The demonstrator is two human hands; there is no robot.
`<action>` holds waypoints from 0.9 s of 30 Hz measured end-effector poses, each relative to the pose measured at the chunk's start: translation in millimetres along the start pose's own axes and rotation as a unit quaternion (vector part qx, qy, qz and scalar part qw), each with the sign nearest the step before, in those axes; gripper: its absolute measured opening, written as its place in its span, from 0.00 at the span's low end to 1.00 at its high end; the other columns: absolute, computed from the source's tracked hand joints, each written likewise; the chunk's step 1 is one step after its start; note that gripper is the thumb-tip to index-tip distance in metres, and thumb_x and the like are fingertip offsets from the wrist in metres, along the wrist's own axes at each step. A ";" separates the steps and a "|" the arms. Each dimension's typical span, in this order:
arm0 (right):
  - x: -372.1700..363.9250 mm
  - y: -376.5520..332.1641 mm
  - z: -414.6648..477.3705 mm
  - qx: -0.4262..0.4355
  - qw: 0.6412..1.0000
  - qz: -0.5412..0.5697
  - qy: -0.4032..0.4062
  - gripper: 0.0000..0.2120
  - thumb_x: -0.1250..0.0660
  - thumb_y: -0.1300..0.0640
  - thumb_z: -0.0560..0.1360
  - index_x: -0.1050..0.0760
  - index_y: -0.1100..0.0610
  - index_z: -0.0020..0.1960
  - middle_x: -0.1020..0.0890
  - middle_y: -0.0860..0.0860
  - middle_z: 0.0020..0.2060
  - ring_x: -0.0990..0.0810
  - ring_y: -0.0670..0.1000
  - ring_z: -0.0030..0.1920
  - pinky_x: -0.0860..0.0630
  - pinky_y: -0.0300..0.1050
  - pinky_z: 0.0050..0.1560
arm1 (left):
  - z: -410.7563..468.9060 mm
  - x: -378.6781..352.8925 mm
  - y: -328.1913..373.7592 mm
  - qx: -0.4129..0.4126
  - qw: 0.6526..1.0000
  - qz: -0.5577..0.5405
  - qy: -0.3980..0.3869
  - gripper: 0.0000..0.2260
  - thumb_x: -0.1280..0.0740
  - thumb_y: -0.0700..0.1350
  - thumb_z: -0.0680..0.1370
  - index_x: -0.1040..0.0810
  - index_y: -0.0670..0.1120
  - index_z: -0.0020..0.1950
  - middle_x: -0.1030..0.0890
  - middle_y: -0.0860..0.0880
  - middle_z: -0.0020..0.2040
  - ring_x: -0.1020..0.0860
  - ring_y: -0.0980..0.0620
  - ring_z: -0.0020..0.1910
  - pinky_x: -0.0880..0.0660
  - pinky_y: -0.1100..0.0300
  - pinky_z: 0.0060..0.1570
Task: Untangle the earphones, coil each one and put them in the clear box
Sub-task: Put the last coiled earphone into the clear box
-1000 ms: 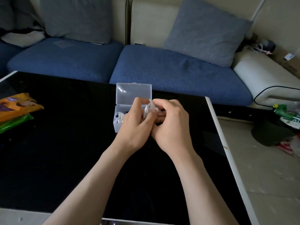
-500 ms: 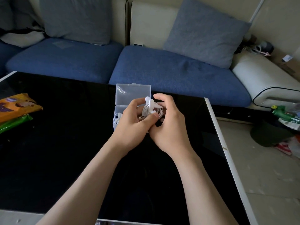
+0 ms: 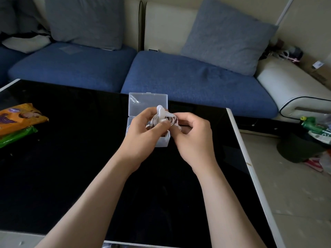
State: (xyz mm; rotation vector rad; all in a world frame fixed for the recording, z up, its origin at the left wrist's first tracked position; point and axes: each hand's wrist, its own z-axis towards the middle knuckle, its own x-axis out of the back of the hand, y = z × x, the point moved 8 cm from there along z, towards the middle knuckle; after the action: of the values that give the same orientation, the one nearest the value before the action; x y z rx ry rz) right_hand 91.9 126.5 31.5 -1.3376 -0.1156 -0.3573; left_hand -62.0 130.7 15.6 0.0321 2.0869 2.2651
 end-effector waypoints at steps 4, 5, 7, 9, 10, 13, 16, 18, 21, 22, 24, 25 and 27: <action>7.5 -0.4 0.1 -0.006 0.999 0.024 0.043 0.12 0.23 0.63 0.76 0.15 0.51 0.56 0.11 0.44 0.44 0.13 0.42 0.45 0.20 0.34 0.46 | 3.5 2.7 -7.2 0.027 0.996 -0.083 0.018 0.09 0.31 0.44 0.83 0.17 0.44 0.62 0.15 0.38 0.59 0.18 0.34 0.62 0.24 0.37 0.69; 6.4 -1.5 -0.1 -0.001 0.999 0.014 0.037 0.12 0.24 0.64 0.76 0.15 0.51 0.56 0.12 0.44 0.45 0.13 0.42 0.46 0.19 0.35 0.47 | 4.0 2.7 -8.7 0.039 0.993 -0.109 0.018 0.10 0.32 0.44 0.84 0.18 0.42 0.64 0.15 0.37 0.60 0.18 0.34 0.62 0.24 0.39 0.69; 2.3 -4.0 -0.9 0.009 1.000 -0.001 0.021 0.11 0.24 0.63 0.77 0.14 0.51 0.56 0.12 0.44 0.45 0.13 0.43 0.47 0.17 0.39 0.49 | 4.5 1.1 -10.6 0.058 0.987 -0.150 0.011 0.12 0.36 0.42 0.87 0.22 0.37 0.67 0.16 0.35 0.60 0.16 0.37 0.61 0.24 0.41 0.69; -0.1 -4.7 -1.6 0.012 1.000 0.004 0.015 0.10 0.25 0.63 0.78 0.13 0.51 0.56 0.12 0.45 0.45 0.12 0.44 0.46 0.15 0.42 0.50 | 5.0 -1.0 -13.1 0.075 0.979 -0.187 0.005 0.15 0.38 0.42 0.87 0.24 0.34 0.69 0.17 0.34 0.62 0.17 0.38 0.63 0.24 0.42 0.70; -0.1 -5.4 -1.7 0.016 1.000 0.003 0.019 0.10 0.26 0.63 0.78 0.13 0.51 0.56 0.12 0.45 0.44 0.12 0.44 0.45 0.16 0.40 0.49 | 4.9 -2.0 -14.1 0.084 0.975 -0.206 0.004 0.15 0.39 0.42 0.87 0.24 0.34 0.69 0.17 0.34 0.63 0.17 0.38 0.64 0.25 0.42 0.71; 0.9 -6.9 -2.0 0.026 0.999 -0.002 0.037 0.10 0.27 0.64 0.79 0.13 0.52 0.56 0.12 0.44 0.43 0.13 0.42 0.43 0.18 0.36 0.46 | 5.6 -3.8 -17.3 0.102 0.965 -0.241 0.009 0.16 0.40 0.43 0.88 0.24 0.33 0.68 0.18 0.34 0.64 0.18 0.38 0.66 0.25 0.41 0.71; -3.1 -1.9 -1.3 0.015 0.999 -0.004 0.028 0.10 0.28 0.63 0.80 0.13 0.54 0.58 0.11 0.44 0.46 0.12 0.42 0.45 0.15 0.42 0.50 | 5.6 -4.8 -19.5 0.116 0.957 -0.265 0.013 0.16 0.42 0.43 0.89 0.24 0.33 0.68 0.18 0.34 0.65 0.19 0.37 0.66 0.24 0.40 0.70; -7.2 1.8 -1.5 0.004 1.000 0.002 0.009 0.10 0.29 0.62 0.81 0.13 0.53 0.59 0.11 0.45 0.48 0.12 0.44 0.48 0.14 0.48 0.53 | 5.5 -4.5 -20.9 0.127 0.949 -0.288 0.015 0.17 0.42 0.44 0.89 0.23 0.32 0.67 0.18 0.33 0.64 0.18 0.38 0.64 0.23 0.41 0.68; -9.9 9.2 -1.1 -0.050 0.995 0.089 -0.005 0.10 0.27 0.63 0.80 0.13 0.53 0.58 0.10 0.47 0.48 0.11 0.48 0.50 0.14 0.50 0.56 | 7.4 -1.6 -24.0 0.145 0.933 -0.329 0.018 0.18 0.42 0.45 0.88 0.24 0.32 0.67 0.18 0.33 0.64 0.18 0.38 0.64 0.24 0.38 0.69; -10.0 10.9 -1.4 -0.069 0.990 0.121 -0.006 0.10 0.27 0.63 0.80 0.14 0.55 0.59 0.10 0.48 0.48 0.11 0.47 0.50 0.15 0.47 0.55 | 8.0 -1.0 -25.0 0.151 0.931 -0.333 0.016 0.18 0.42 0.46 0.88 0.25 0.32 0.68 0.18 0.34 0.65 0.18 0.38 0.65 0.26 0.37 0.71; -9.4 12.2 -1.3 -0.084 0.985 0.150 -0.006 0.10 0.26 0.65 0.79 0.14 0.57 0.59 0.10 0.49 0.48 0.11 0.46 0.49 0.16 0.40 0.51 | 8.3 -1.0 -26.8 0.157 0.932 -0.325 0.012 0.20 0.41 0.48 0.88 0.25 0.34 0.71 0.18 0.36 0.65 0.19 0.39 0.67 0.29 0.36 0.73; -9.3 12.0 -1.1 -0.084 0.985 0.153 -0.007 0.10 0.25 0.66 0.78 0.14 0.57 0.59 0.10 0.49 0.48 0.11 0.46 0.49 0.17 0.38 0.50 | 8.1 -0.8 -27.6 0.157 0.934 -0.320 0.012 0.20 0.41 0.49 0.88 0.25 0.34 0.71 0.18 0.36 0.66 0.19 0.39 0.67 0.29 0.37 0.73; -9.3 11.0 -1.8 -0.081 0.984 0.156 -0.014 0.10 0.24 0.65 0.78 0.14 0.57 0.58 0.10 0.50 0.48 0.11 0.47 0.49 0.18 0.37 0.49 | 7.6 -0.6 -28.4 0.153 0.937 -0.312 0.016 0.21 0.41 0.49 0.88 0.24 0.32 0.70 0.17 0.36 0.65 0.19 0.39 0.67 0.28 0.38 0.72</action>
State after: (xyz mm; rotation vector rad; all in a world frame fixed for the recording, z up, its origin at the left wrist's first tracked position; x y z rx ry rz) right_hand 86.4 128.5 18.2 -1.4949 0.1015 -0.0825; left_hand -60.1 140.5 -12.0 -0.5698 2.0504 1.5709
